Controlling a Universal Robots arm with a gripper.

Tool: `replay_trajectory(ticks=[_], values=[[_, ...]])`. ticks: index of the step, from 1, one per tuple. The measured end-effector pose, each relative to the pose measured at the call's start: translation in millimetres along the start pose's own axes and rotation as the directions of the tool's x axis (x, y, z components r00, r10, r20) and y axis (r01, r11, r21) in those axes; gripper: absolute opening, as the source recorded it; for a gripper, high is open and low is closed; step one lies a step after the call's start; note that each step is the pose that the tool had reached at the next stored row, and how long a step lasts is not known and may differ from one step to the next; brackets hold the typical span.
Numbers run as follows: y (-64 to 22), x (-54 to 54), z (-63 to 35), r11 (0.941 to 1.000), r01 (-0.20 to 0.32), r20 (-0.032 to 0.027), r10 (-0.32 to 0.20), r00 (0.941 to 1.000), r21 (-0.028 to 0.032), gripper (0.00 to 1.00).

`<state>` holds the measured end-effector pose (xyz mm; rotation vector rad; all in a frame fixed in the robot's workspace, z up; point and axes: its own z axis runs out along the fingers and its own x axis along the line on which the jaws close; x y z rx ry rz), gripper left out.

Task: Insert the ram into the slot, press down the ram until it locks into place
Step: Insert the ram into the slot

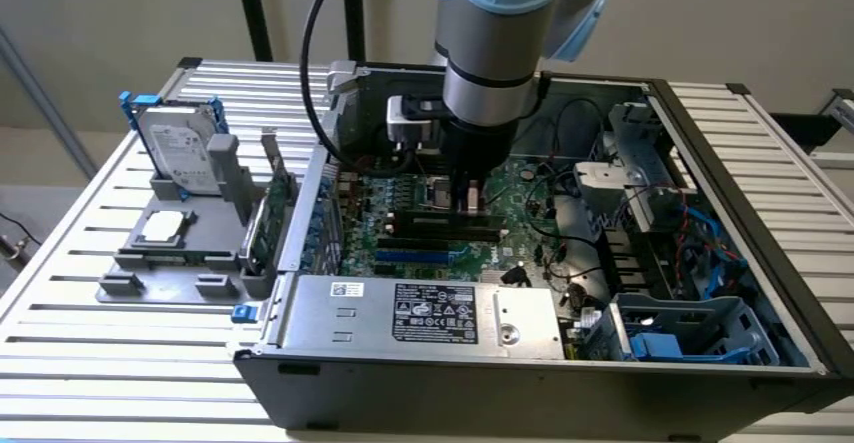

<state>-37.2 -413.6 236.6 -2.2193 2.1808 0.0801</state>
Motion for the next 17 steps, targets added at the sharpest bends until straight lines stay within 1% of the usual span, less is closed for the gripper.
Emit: replay_trajectory(ticks=[2,4,5,8,17], values=[[3.1,0.0,0.9,0.9999,0.001,0.0006,-0.001,1.0000,0.0109,0.14],[5.4,0.1,2.2,0.9999,0.001,0.0006,-0.001,1.0000,0.0172,0.14],[5.7,0.1,3.0,0.9998,0.001,0.0010,-0.001,1.0000,0.0189,0.14],[5.8,0.1,4.6,0.9998,0.001,0.0017,-0.001,1.0000,0.0209,0.14],[6.6,-1.1,5.9,0.9997,-0.006,0.0033,0.006,1.0000,0.0235,0.14]])
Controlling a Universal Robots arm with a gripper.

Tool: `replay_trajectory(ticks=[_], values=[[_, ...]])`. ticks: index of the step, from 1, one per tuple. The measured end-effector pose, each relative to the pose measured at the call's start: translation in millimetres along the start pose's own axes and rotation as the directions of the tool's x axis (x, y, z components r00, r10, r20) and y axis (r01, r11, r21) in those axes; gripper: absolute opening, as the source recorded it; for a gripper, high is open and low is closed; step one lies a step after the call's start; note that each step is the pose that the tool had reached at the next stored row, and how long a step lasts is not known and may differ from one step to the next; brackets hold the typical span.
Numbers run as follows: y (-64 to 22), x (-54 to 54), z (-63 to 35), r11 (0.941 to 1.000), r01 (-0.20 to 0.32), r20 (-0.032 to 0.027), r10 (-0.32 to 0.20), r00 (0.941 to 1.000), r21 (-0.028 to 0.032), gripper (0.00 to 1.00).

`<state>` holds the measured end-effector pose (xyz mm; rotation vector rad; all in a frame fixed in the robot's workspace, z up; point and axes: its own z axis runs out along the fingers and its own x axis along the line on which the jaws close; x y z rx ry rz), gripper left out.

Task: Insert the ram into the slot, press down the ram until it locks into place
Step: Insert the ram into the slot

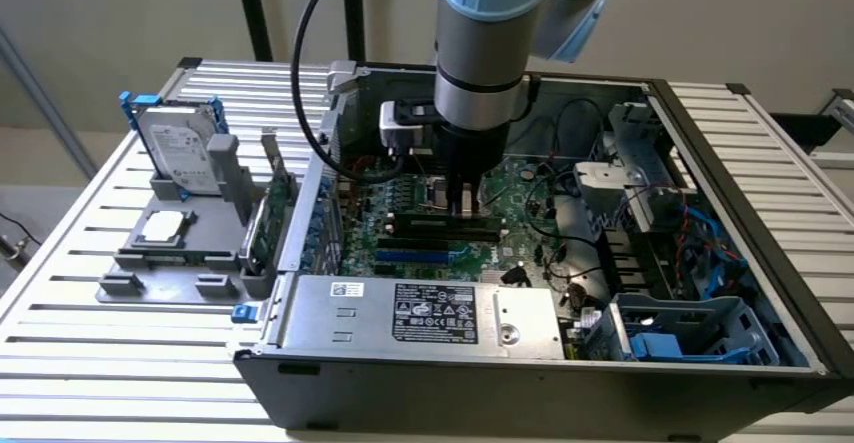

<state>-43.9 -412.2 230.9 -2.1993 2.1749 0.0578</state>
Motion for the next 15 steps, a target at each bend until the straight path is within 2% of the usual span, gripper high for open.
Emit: replay_trajectory(ticks=[4,15], values=[[0.0,-0.1,1.1,1.0000,-0.004,0.0005,0.004,1.0000,0.0018,0.14],[2.4,-0.6,4.9,0.9999,-0.004,0.0003,0.004,1.0000,0.0129,0.14]])
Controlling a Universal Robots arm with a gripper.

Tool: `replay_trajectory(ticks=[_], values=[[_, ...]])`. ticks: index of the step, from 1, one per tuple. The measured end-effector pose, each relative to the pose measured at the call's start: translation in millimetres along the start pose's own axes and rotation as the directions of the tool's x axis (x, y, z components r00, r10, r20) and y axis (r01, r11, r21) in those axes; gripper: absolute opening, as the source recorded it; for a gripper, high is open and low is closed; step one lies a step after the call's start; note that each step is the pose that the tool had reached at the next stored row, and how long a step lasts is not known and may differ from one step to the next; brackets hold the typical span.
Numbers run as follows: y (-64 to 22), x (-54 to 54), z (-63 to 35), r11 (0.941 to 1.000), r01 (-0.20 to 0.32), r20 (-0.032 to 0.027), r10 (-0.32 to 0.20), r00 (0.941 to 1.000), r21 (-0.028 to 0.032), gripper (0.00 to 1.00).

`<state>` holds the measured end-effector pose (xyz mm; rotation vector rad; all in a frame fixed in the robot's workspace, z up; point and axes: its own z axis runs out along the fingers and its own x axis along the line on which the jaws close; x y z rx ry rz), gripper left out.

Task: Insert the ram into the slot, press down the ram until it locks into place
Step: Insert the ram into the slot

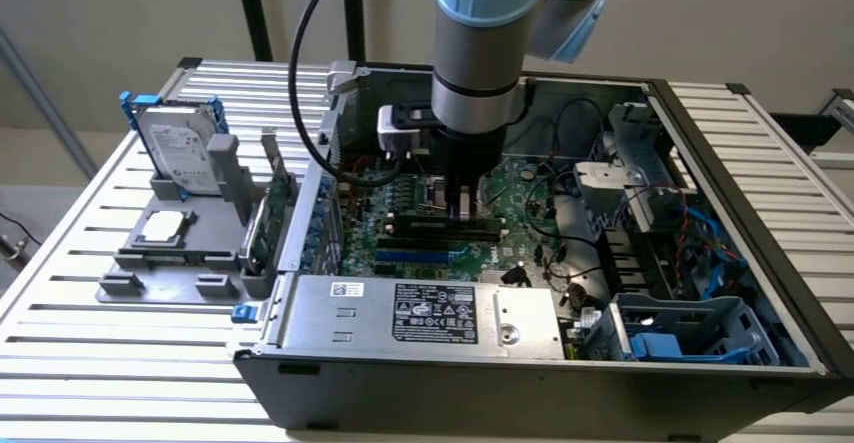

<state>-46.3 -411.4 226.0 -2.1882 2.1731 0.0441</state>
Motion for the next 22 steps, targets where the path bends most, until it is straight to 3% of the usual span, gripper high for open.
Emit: replay_trajectory(ticks=[13,22], values=[[1.3,-0.6,1.9,1.0000,0.000,-0.0001,0.000,1.0000,0.0064,0.14],[1.8,-1.4,6.0,1.0000,0.000,-0.0001,0.000,1.0000,0.0062,0.14]])
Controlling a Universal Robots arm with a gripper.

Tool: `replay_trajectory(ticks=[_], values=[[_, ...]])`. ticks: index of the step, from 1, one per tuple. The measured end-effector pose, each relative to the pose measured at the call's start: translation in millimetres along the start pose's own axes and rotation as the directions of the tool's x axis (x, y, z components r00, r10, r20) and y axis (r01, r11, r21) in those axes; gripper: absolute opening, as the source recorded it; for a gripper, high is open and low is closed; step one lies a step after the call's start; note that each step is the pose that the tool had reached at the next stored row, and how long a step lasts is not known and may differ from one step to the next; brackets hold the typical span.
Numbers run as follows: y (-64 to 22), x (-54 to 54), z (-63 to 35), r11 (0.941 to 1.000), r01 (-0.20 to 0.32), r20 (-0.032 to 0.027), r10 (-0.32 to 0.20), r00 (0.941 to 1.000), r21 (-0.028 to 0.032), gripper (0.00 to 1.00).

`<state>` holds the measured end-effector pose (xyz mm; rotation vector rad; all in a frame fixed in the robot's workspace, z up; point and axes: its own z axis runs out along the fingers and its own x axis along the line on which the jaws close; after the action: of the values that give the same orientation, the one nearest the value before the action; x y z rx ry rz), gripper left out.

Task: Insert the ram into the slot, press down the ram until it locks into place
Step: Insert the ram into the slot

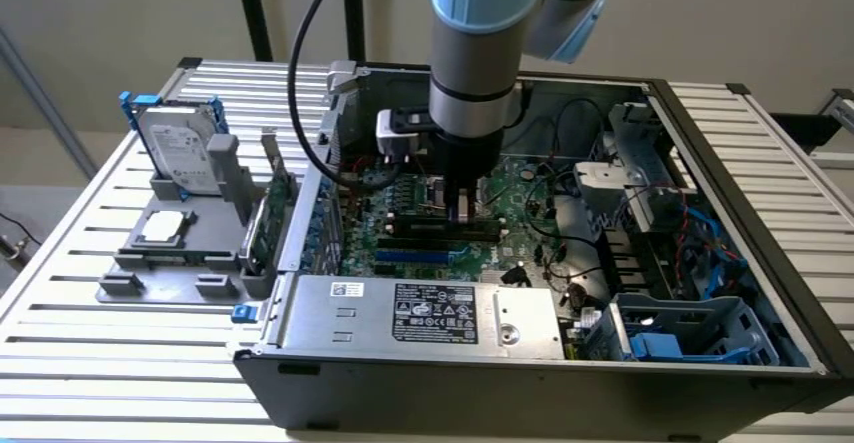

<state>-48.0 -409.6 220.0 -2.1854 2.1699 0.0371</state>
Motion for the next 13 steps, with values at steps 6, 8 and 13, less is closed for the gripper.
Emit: replay_trajectory(ticks=[6,8,13], values=[[0.2,-0.1,2.4,1.0000,0.000,0.0000,0.000,1.0000,0.0000,0.15],[0.0,-0.4,-0.9,1.0000,0.000,0.0002,0.000,1.0000,-0.0005,0.21],[-0.6,-1.7,-23.1,1.0000,0.000,0.0001,0.000,1.0000,-0.0046,0.21]])
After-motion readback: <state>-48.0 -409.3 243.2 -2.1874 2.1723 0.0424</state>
